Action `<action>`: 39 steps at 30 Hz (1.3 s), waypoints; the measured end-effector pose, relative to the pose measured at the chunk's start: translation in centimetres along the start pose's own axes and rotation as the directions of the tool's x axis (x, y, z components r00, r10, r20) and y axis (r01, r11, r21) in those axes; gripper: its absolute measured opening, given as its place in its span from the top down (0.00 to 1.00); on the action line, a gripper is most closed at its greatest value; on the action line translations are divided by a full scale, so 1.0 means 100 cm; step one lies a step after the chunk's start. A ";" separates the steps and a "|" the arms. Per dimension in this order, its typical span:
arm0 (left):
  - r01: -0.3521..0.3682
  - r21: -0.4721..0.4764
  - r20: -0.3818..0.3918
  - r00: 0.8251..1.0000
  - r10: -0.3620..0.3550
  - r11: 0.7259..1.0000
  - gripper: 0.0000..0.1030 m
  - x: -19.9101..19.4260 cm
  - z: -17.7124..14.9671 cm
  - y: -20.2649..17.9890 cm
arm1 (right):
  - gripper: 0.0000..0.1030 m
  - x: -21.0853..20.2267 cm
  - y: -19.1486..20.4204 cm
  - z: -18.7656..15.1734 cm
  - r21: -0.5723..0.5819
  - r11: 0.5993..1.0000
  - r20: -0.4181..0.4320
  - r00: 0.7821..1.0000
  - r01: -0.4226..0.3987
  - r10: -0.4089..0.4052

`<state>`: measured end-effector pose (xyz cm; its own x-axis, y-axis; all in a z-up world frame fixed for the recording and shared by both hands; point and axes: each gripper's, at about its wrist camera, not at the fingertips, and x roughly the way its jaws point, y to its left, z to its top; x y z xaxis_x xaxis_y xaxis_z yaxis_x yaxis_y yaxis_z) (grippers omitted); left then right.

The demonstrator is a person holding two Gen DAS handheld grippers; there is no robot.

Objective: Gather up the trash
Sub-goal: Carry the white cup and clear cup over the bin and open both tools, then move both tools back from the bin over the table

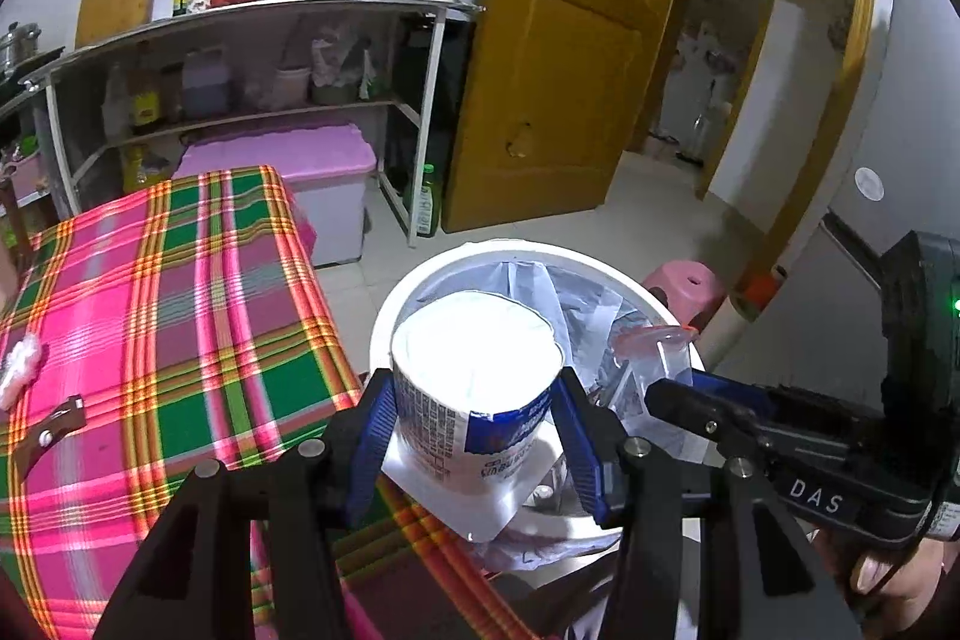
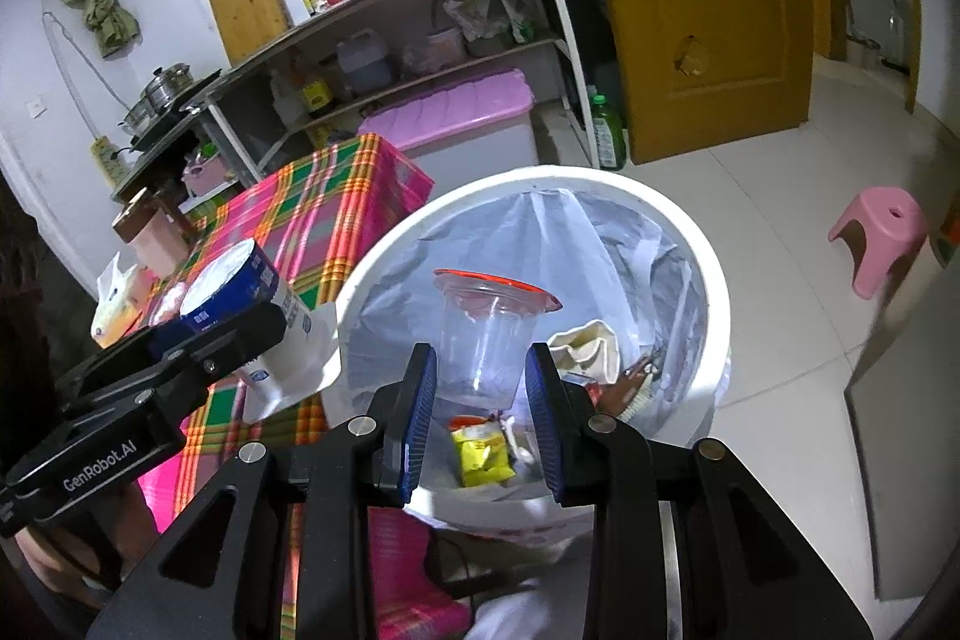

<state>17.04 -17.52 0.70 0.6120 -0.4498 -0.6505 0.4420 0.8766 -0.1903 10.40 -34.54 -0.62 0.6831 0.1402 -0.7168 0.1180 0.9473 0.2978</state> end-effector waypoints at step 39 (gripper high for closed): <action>0.014 -0.051 0.013 1.000 -0.013 0.999 0.43 -0.011 -0.003 0.006 | 0.58 -0.010 0.011 -0.002 -0.038 0.999 -0.002 1.000 -0.009 0.008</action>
<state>16.41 -16.42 1.09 0.6144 -0.4633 -0.6387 0.4165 0.8779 -0.2362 9.69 -33.54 0.28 0.6827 0.1488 -0.7154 0.0849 0.9563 0.2799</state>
